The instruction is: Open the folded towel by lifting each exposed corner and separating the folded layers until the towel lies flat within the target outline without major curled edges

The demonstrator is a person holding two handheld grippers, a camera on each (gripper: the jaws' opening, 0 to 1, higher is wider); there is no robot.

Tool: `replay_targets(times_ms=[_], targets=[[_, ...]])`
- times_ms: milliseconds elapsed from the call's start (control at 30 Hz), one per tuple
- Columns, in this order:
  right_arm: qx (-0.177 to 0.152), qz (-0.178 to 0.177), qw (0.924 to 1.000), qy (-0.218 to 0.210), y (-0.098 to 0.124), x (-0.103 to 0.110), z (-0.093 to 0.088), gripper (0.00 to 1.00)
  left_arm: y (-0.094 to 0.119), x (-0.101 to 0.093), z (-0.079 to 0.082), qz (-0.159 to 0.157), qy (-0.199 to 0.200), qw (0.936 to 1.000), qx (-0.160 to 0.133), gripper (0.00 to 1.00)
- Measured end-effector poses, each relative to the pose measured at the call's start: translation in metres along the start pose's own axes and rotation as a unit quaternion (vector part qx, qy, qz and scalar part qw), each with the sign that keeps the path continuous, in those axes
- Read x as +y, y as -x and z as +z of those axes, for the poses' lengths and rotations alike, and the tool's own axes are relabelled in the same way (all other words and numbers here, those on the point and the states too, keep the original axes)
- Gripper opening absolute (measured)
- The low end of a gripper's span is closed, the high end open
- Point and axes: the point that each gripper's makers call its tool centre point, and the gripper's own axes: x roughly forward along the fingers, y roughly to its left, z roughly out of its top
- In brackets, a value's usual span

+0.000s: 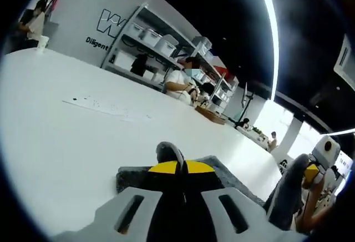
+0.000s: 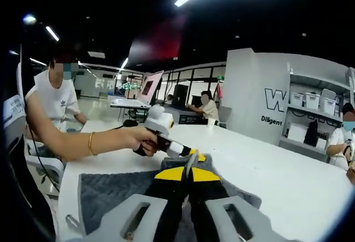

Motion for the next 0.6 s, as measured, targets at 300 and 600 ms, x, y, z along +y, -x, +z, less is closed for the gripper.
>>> replay_targets(times_ms=[300, 600], targets=[[-0.022, -0.021, 0.9995, -0.002, 0.020, -0.003, 0.012, 0.00, -0.007, -0.018, 0.019, -0.008, -0.014, 0.9998, -0.006, 0.02], [-0.043, -0.049, 0.9979, -0.007, 0.047, -0.011, 0.022, 0.00, -0.025, -0.048, 0.032, -0.028, -0.040, 0.9988, -0.003, 0.02]])
